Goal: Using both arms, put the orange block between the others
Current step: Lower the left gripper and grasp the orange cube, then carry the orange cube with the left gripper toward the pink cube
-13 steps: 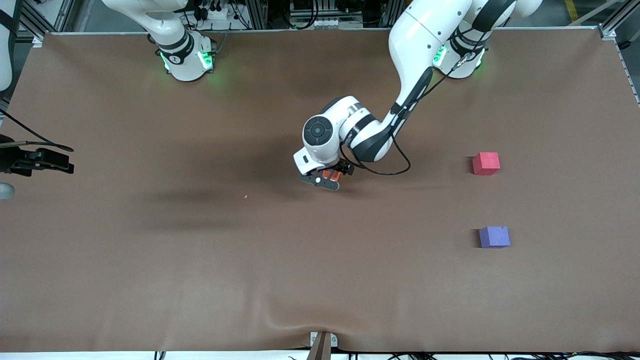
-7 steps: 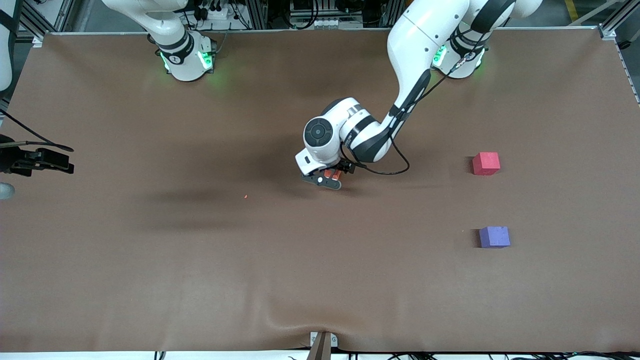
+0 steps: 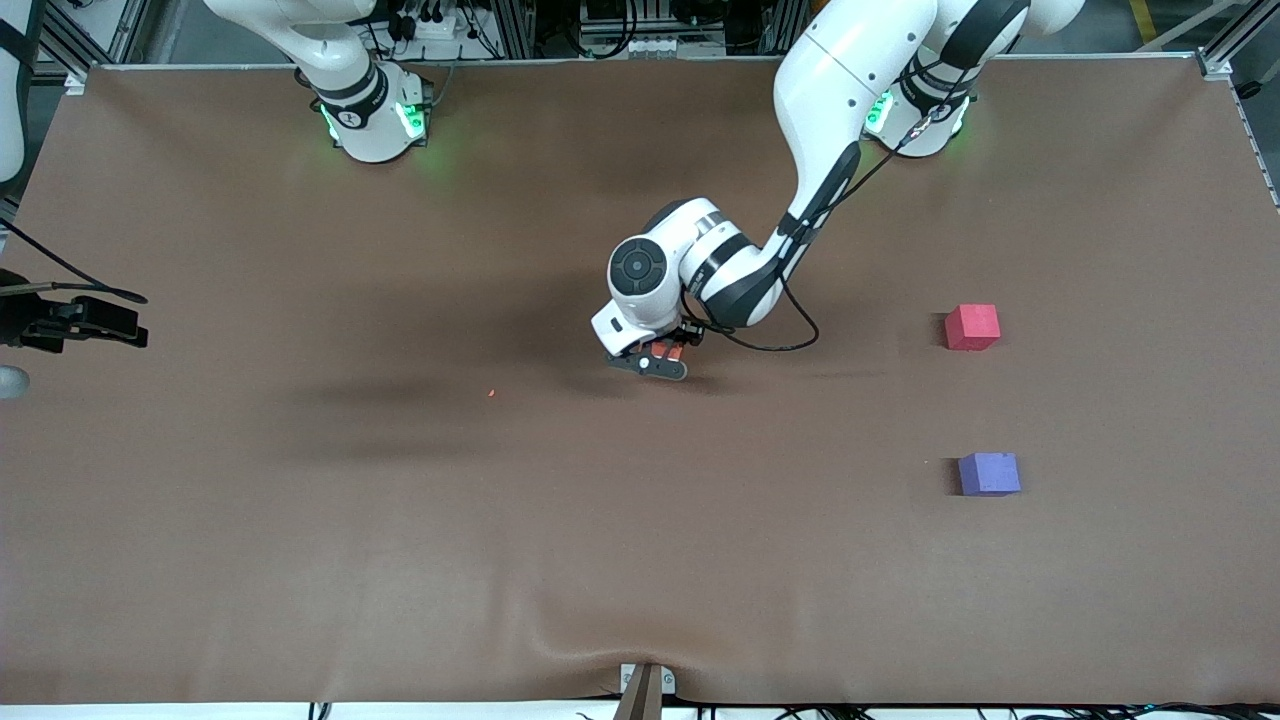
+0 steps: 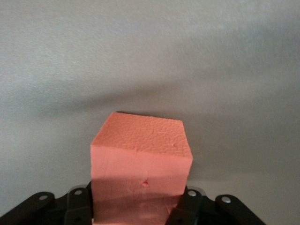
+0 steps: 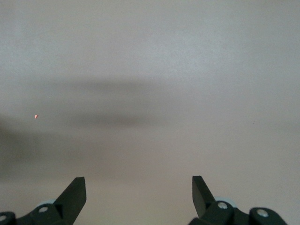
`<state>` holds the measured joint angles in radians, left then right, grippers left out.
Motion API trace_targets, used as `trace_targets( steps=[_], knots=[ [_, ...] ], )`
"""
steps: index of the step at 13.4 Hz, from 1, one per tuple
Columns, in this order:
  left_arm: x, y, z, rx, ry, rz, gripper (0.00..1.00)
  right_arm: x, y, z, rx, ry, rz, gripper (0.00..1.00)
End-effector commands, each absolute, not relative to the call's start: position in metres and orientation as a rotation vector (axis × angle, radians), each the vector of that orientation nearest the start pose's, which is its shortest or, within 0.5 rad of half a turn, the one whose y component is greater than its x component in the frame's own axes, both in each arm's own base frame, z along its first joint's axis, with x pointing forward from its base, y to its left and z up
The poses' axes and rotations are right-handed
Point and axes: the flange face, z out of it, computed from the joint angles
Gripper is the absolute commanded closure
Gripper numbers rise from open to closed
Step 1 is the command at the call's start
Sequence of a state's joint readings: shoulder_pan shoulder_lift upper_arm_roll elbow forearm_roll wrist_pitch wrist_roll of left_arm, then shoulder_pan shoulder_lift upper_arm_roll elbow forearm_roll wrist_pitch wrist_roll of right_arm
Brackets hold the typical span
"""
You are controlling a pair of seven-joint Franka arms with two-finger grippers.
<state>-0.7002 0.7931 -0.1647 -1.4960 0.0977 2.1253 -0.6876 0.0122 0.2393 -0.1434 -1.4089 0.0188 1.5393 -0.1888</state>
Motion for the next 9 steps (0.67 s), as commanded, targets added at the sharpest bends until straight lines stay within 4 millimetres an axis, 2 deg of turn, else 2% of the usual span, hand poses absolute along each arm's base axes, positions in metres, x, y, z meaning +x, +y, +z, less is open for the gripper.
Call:
trace_targets(
  steps=[1, 2, 4, 6, 7, 9],
  knots=[
    [0.483, -0.508, 0.213, -3.054, 0.161, 0.134, 1.00, 0.613, -0.072, 0.566, -3.136, -0.106, 0.165, 0.00],
    [0.505, -0.489, 0.224, -3.064, 0.082, 0.110, 1.00, 0.613, -0.072, 0.566, -3.136, -0.106, 0.165, 0.00],
    [0.546, -0.446, 0.262, -3.090, -0.090, 0.071, 1.00, 0.613, -0.072, 0.566, -3.136, -0.106, 0.165, 0.00],
    [0.574, -0.406, 0.286, -3.084, -0.211, 0.063, 1.00, 0.613, -0.072, 0.566, -3.138, -0.107, 0.169, 0.00],
    [0.584, -0.389, 0.292, -3.082, -0.262, 0.062, 1.00, 0.613, -0.072, 0.566, -3.139, -0.107, 0.166, 0.00],
    [0.599, -0.355, 0.289, -3.035, -0.356, 0.122, 1.00, 0.613, -0.072, 0.566, -3.139, -0.107, 0.166, 0.00]
  ],
)
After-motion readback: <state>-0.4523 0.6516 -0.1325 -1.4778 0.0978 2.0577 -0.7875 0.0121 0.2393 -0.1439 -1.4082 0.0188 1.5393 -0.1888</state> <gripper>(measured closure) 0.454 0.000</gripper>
